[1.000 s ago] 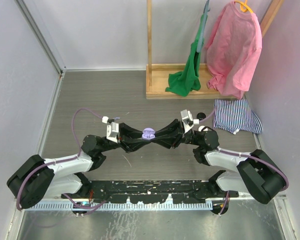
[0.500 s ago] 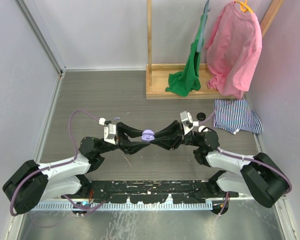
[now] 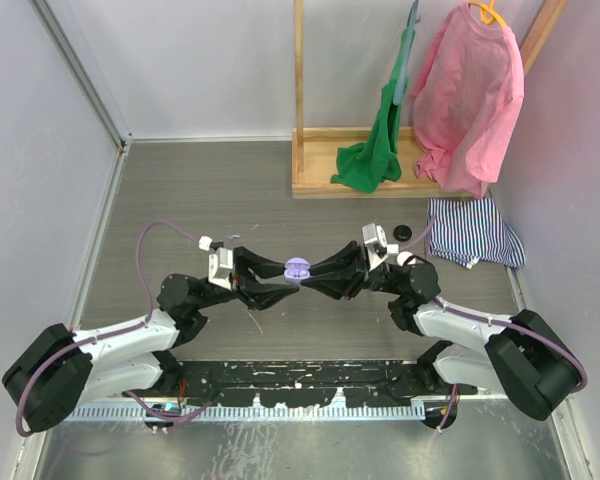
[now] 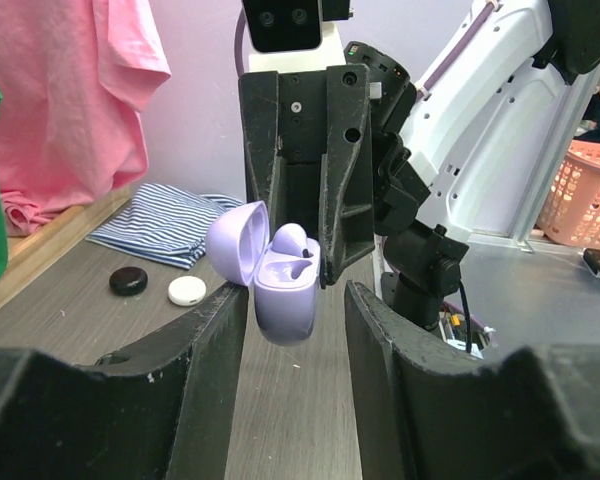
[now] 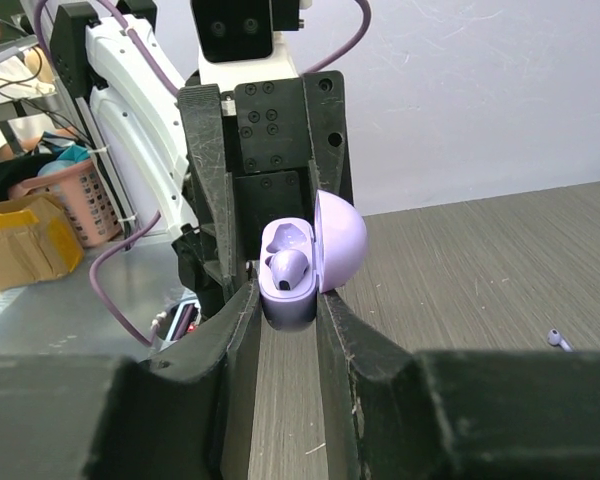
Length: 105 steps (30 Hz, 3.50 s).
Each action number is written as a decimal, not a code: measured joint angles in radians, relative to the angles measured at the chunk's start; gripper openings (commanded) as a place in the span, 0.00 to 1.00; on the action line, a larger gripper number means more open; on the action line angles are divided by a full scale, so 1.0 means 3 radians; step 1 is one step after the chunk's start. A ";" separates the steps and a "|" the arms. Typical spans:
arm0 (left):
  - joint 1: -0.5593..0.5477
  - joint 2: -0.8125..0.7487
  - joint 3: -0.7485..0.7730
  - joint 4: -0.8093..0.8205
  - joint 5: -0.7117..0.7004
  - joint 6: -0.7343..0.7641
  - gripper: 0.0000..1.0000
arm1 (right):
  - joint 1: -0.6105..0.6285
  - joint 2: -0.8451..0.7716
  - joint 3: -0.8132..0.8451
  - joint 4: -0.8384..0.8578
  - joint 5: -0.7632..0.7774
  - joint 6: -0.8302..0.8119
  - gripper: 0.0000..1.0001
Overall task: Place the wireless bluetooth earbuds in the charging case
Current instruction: Adjust the charging case, then move the earbud to the center of the board.
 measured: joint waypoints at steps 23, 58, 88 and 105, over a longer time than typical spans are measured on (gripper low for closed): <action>0.0001 -0.0216 -0.0015 -0.0301 -0.0097 -0.0019 0.05 | -0.0015 -0.0032 -0.0005 -0.0048 -0.0009 0.0004 0.36; 0.0001 -0.0095 -0.0028 -0.0183 -0.0145 -0.0135 0.43 | 0.0015 0.0315 -0.0004 0.0276 -0.0070 0.0210 0.15; 0.0177 -0.0565 0.0858 -0.4210 -0.2911 -0.0198 0.87 | -0.0037 -0.0001 0.0022 -0.1095 0.0640 -0.1287 0.13; 0.0809 0.1216 0.2346 -0.5660 -0.3623 -0.1656 0.79 | -0.0065 -0.0061 -0.0167 -0.1193 0.0823 -0.1559 0.13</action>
